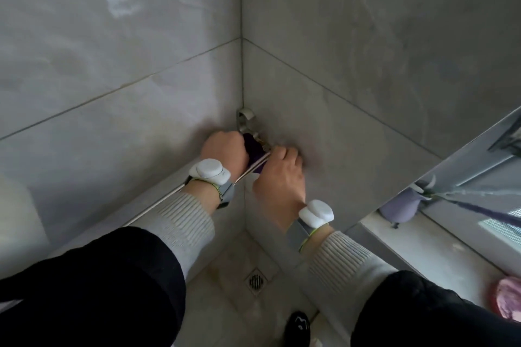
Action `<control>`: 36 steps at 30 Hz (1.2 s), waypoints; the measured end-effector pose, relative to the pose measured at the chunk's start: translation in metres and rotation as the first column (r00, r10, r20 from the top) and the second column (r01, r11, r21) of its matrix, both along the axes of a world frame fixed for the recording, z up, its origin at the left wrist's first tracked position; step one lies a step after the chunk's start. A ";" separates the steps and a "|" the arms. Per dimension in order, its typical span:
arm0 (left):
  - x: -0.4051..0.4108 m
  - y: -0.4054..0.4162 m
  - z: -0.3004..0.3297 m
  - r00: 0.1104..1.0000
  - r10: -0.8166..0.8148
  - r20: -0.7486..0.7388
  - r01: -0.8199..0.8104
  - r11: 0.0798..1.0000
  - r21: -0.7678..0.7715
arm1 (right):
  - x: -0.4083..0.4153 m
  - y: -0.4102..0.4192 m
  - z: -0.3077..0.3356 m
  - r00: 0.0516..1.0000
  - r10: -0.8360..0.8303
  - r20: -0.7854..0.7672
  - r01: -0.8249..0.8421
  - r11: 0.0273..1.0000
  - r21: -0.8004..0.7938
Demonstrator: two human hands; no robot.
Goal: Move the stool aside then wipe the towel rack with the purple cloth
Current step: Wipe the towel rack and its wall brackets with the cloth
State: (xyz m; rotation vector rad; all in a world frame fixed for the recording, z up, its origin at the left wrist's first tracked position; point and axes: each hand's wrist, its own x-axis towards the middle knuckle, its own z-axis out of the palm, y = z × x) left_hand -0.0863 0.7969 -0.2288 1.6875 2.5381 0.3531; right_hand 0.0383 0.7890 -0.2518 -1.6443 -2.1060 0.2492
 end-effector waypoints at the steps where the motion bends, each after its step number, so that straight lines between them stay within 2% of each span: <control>1: 0.001 0.003 -0.001 1.000 0.002 -0.001 -0.002 1.000 0.006 | 0.001 0.002 -0.001 1.000 -0.004 -0.011 0.004 1.000 0.008; 4: 0.005 0.003 0.000 0.999 0.025 -0.039 -0.025 1.000 -0.001 | 0.002 0.003 -0.005 1.000 0.009 0.004 -0.009 0.999 0.051; 7: 0.007 0.003 0.005 0.997 0.017 -0.070 -0.017 1.000 0.008 | 0.007 0.006 -0.003 0.998 0.041 0.050 -0.041 0.999 0.000; 10: 0.006 0.006 0.008 0.995 -0.002 -0.101 0.012 0.995 0.101 | 0.011 0.007 0.001 0.994 0.075 0.077 -0.070 0.995 -0.071; 12: 0.009 0.013 0.011 0.999 0.034 -0.018 -0.031 0.988 0.149 | 0.013 0.008 0.004 0.994 0.091 0.067 -0.084 0.991 -0.101; 15: 0.015 0.026 0.014 0.969 0.088 0.232 -0.121 0.983 0.135 | 0.013 0.007 0.007 0.994 0.100 0.053 -0.093 0.989 -0.112; 17: 0.018 0.028 0.010 0.947 0.075 0.311 -0.124 0.982 0.142 | 0.013 0.006 0.006 0.995 0.089 0.051 -0.085 0.993 -0.086; 21: 0.017 0.027 -0.003 0.967 0.062 0.245 -0.092 0.990 0.109 | 0.013 0.006 0.002 0.995 0.085 0.049 -0.083 0.996 -0.041; 25: 0.021 0.034 -0.009 0.986 0.145 0.086 -0.152 0.985 0.079 | 0.010 0.006 -0.005 0.999 0.031 0.008 -0.032 0.999 0.044; 27: 0.021 0.035 -0.013 0.981 0.187 0.052 -0.190 0.979 0.074 | 0.011 0.007 -0.005 0.999 0.039 0.019 -0.040 0.998 0.039; 31: 0.016 0.041 -0.010 0.954 0.274 0.120 -0.278 0.960 0.013 | 0.010 0.007 -0.005 0.998 0.041 0.051 -0.041 0.999 0.002; 36: 0.019 0.044 0.007 0.962 0.206 0.180 -0.208 0.978 -0.006 | 0.012 0.008 -0.004 0.995 0.062 0.079 -0.062 0.998 0.005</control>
